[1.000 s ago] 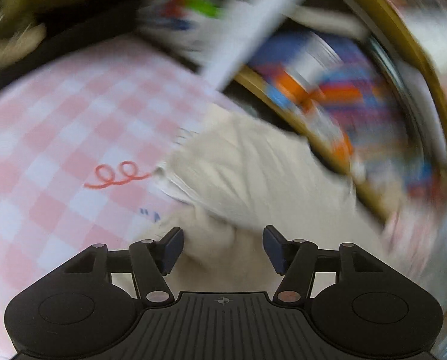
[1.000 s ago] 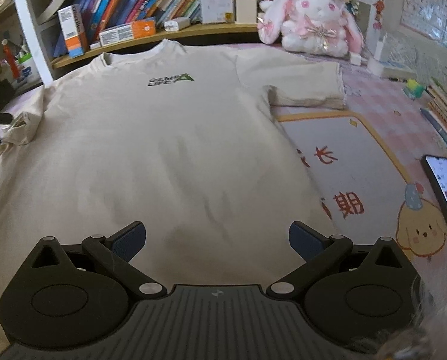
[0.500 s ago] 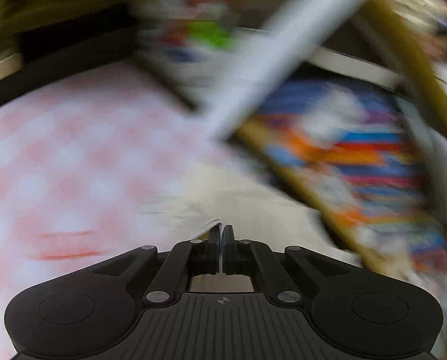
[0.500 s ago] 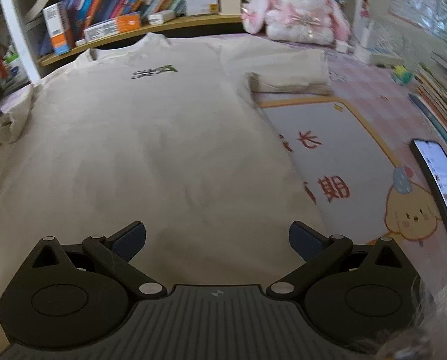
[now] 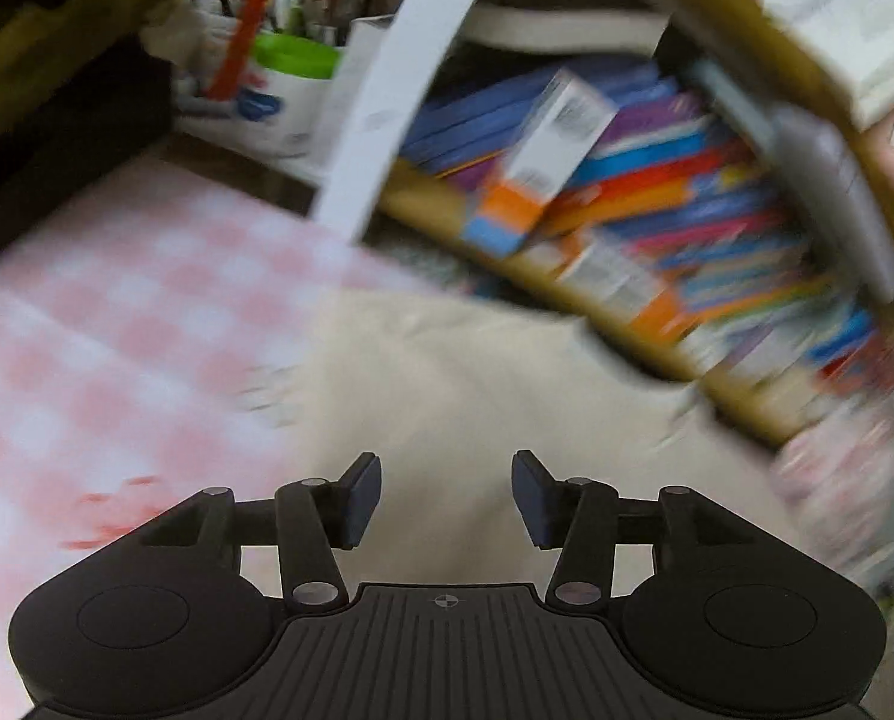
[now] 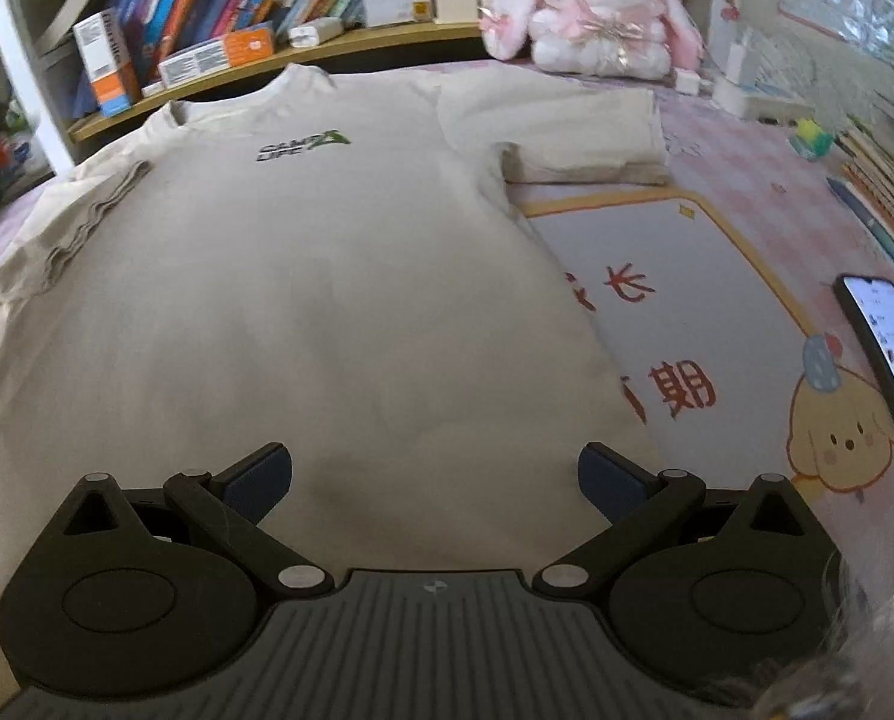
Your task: Fold clothes
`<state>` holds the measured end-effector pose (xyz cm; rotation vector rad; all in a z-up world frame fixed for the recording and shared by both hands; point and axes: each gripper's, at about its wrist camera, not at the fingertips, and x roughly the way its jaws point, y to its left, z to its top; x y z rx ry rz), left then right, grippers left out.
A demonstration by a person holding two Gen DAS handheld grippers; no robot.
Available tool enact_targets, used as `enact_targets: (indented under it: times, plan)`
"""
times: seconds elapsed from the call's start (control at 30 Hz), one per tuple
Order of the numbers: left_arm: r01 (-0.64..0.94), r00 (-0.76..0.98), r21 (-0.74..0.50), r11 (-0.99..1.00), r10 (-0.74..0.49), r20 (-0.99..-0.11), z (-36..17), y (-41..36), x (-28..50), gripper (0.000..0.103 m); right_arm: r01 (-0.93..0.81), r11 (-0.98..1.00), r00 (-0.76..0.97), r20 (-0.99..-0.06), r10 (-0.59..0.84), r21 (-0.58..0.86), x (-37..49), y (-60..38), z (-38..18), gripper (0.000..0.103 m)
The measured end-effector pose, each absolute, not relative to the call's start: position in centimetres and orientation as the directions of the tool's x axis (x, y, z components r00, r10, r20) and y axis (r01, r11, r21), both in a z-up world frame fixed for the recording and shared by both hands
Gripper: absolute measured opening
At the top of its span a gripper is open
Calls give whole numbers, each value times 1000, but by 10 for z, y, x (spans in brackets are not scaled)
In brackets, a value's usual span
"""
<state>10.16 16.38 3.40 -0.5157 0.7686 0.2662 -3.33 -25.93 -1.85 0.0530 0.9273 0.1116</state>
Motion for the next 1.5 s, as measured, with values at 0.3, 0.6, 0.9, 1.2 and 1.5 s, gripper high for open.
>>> enact_targets:
  times: [0.3, 0.6, 0.9, 1.2, 1.5]
  plan:
    - [-347, 578, -93, 933, 135, -804, 4, 158, 92, 11, -132, 988, 599, -788, 145, 81, -27, -253, -18, 103]
    - [-361, 581, -153, 920, 93, -808, 2, 177, 94, 12, -110, 992, 621, -774, 121, 67, -27, -267, -15, 103]
    - [-443, 611, -292, 848, 47, -790, -6, 216, 135, 18, -118, 992, 607, -787, 107, 44, -28, -270, -17, 103]
    - [-468, 631, -245, 849, 126, -766, -17, 226, 151, 0, -94, 996, 597, -800, 59, 4, -30, -271, -17, 103]
    - [-492, 614, -201, 847, 174, -770, -16, 232, 148, 11, -102, 995, 600, -798, 63, 2, -25, -271, -19, 103]
